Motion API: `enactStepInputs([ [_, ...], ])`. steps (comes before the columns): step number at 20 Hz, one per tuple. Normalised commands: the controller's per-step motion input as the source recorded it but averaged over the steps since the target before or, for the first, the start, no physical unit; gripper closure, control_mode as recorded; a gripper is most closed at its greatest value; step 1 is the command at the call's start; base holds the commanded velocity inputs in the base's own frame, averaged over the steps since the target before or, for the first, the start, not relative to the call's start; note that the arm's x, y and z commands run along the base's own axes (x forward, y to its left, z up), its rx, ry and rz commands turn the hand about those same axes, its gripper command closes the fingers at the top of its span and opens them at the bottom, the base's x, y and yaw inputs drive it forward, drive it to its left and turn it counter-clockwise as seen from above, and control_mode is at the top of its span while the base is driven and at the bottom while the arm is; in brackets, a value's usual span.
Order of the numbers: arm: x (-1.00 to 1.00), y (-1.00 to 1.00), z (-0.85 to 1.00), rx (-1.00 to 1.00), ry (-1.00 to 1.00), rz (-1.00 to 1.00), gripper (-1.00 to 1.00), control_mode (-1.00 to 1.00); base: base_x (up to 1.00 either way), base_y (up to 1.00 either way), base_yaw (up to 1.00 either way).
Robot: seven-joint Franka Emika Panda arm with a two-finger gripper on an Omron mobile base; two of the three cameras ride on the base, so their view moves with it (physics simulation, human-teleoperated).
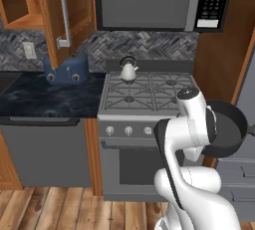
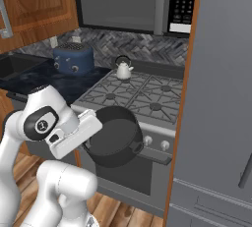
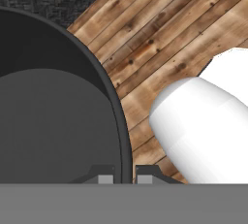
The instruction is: Pick the kettle from the cabinet and place it on a stove burner. Then pick the pot from the counter and place it on another stove burner. Finally, turn both burners on.
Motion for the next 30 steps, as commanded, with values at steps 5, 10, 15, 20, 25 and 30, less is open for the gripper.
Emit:
enactStepInputs([
  [5,0.00,0.00,0.00,0.00,0.00,0.00,1.00,1.00,0.34,-0.38,0.11],
  [10,0.00,0.00,0.00,0.00,0.00,0.00,1.00,1.00,0.29,-0.39,0.11],
  [15,0.00,0.00,0.00,0.00,0.00,0.00,1.00,1.00,0.20,-0.40,0.11],
  [20,0.00,0.00,0.00,0.00,0.00,0.00,1.00,1.00,0.18,-0.44,0.10],
  [25,0.00,0.00,0.00,0.00,0.00,0.00,1.00,1.00,0.26,-0.35,0.05],
  [30,0.00,0.00,0.00,0.00,0.00,0.00,1.00,1.00,0.61,-0.23,0.00],
])
